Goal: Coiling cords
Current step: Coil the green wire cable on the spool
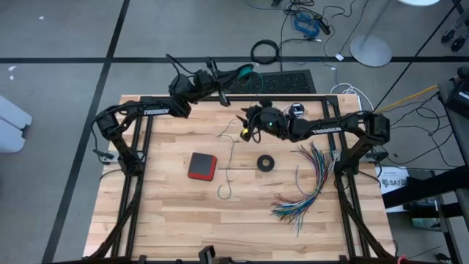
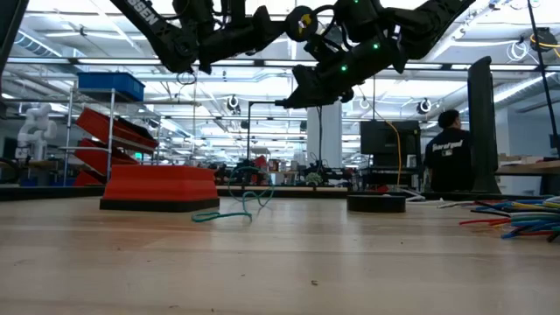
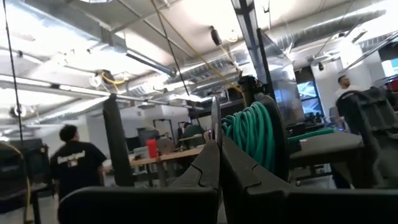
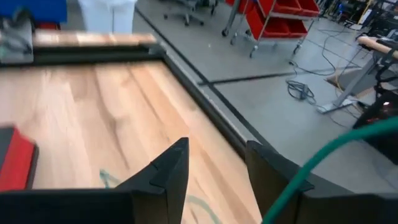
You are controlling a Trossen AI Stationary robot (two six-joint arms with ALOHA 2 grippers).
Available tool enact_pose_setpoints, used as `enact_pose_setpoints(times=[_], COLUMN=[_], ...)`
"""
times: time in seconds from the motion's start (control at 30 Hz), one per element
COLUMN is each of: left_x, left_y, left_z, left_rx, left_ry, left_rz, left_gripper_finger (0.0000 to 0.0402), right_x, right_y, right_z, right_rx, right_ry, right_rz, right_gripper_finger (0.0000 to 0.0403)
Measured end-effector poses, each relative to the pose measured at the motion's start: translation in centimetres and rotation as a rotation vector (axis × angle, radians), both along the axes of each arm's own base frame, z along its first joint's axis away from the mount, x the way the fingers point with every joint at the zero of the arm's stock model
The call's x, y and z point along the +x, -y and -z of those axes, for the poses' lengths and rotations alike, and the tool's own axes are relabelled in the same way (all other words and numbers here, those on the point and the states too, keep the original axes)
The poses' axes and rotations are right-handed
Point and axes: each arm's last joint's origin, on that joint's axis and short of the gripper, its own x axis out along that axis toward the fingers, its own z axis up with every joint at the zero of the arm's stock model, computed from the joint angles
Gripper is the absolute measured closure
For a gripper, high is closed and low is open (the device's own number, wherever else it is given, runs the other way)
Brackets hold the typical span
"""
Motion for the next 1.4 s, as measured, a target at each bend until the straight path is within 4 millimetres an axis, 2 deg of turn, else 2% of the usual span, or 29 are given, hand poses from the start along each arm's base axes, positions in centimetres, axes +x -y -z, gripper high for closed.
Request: enact_pose_setpoints(times=[0.2, 0.3, 0.47, 0.63, 0.77, 0.87, 0.97, 1.07, 1.2, 1.4], left_x=[-1.2, -1.9, -2.9, -3.3, -3.0, -2.5, -1.8, -1.4, -1.0, -0.7], left_y=[-1.4, -1.8, -2.5, -2.8, -2.5, -2.1, -1.8, -1.3, -0.7, -0.2], left_z=[0.4, 0.7, 1.2, 1.3, 1.6, 2.2, 2.9, 3.5, 3.7, 3.9], left_rx=[-0.003, 0.021, 0.053, 0.081, 0.11, 0.119, 0.132, 0.125, 0.154, 0.159], left_ry=[-0.01, -0.007, -0.022, -0.059, -0.085, -0.11, -0.141, -0.171, -0.201, -0.223], left_rz=[0.037, 0.043, 0.065, 0.158, 0.228, 0.283, 0.356, 0.433, 0.524, 0.573], left_gripper_finger=[0.0401, 0.0401, 0.0401, 0.0402, 0.0401, 0.0402, 0.0401, 0.0401, 0.0401, 0.0402], right_x=[0.2, -0.1, -2.1, -5.7, -9.0, -10.8, -11.6, -11.5, -10.1, -7.6], right_y=[-2.9, -4.8, -8.0, -9.8, -8.8, -7.3, -5.9, -4.4, -2.4, -1.4], right_z=[1.1, 0.7, -2.1, -7.3, -11.1, -12.8, -13.6, -13.8, -13.8, -14.0], right_rx=[-0.023, -0.031, -0.083, -0.182, -0.216, -0.222, -0.233, -0.217, -0.153, -0.103], right_ry=[-0.148, -0.185, -0.202, -0.095, 0.032, 0.105, 0.163, 0.181, 0.157, 0.101], right_rz=[-0.007, -0.039, -0.059, -0.048, -0.053, -0.081, -0.119, -0.178, -0.252, -0.355], right_gripper_finger=[0.0263, 0.0269, 0.0273, 0.0273, 0.0273, 0.0273, 0.0273, 0.0273, 0.0273, 0.0273])
